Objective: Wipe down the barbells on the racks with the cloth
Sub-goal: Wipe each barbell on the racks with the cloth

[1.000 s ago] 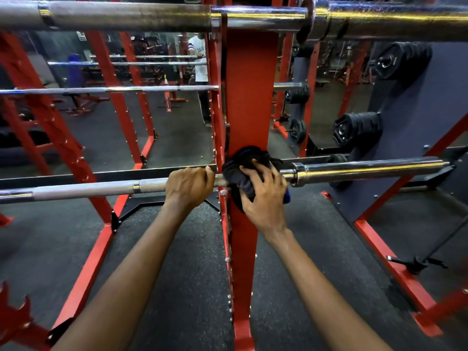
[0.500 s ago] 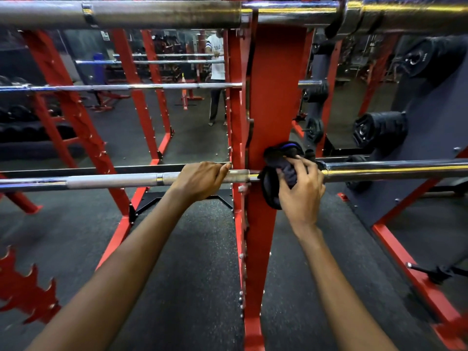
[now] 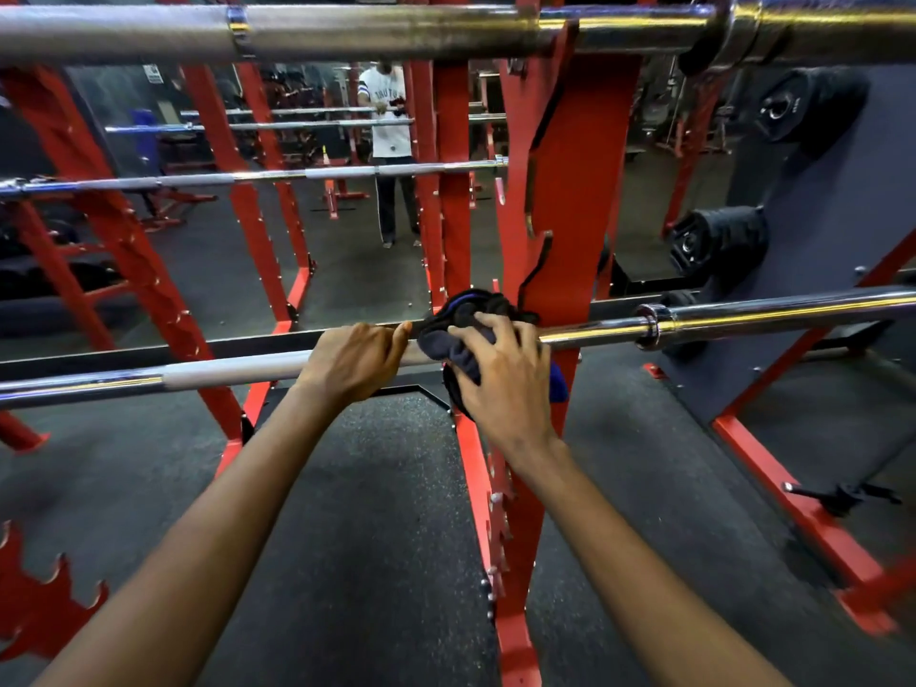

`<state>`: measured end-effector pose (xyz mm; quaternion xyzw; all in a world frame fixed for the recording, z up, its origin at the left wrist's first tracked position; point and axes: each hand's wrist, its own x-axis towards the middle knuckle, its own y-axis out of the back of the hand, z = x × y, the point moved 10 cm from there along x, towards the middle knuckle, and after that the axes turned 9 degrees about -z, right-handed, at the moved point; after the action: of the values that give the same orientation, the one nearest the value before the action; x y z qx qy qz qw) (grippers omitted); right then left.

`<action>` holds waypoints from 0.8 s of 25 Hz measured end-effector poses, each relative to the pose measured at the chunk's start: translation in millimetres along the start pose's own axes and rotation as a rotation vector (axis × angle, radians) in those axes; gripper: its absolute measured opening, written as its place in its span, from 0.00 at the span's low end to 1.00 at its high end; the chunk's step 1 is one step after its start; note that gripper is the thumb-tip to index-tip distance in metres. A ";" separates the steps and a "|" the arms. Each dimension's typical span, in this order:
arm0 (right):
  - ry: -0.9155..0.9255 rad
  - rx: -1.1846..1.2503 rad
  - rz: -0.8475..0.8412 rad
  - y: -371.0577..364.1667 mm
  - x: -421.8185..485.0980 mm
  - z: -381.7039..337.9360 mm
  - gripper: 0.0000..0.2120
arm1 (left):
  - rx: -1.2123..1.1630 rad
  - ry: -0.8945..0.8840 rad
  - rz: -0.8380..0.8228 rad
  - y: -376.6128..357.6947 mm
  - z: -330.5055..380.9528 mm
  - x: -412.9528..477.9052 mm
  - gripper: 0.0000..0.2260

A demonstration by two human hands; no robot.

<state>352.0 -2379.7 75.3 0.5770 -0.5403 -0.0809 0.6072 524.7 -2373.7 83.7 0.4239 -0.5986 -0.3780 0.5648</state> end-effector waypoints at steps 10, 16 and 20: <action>-0.158 0.115 0.187 -31.6 6.3 -33.3 0.19 | 0.088 0.117 -0.032 3.0 -66.1 -22.5 0.29; -0.152 0.066 0.283 -20.0 5.6 -8.7 0.20 | 0.097 0.170 -0.076 2.7 -64.4 -24.3 0.24; -0.309 0.132 0.334 -25.3 2.4 -19.8 0.18 | 0.081 0.177 -0.066 4.3 -65.2 -25.5 0.24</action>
<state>381.1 -2377.4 61.7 0.4988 -0.7188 -0.0311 0.4833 589.4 -2346.5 83.6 0.4978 -0.5468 -0.3328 0.5852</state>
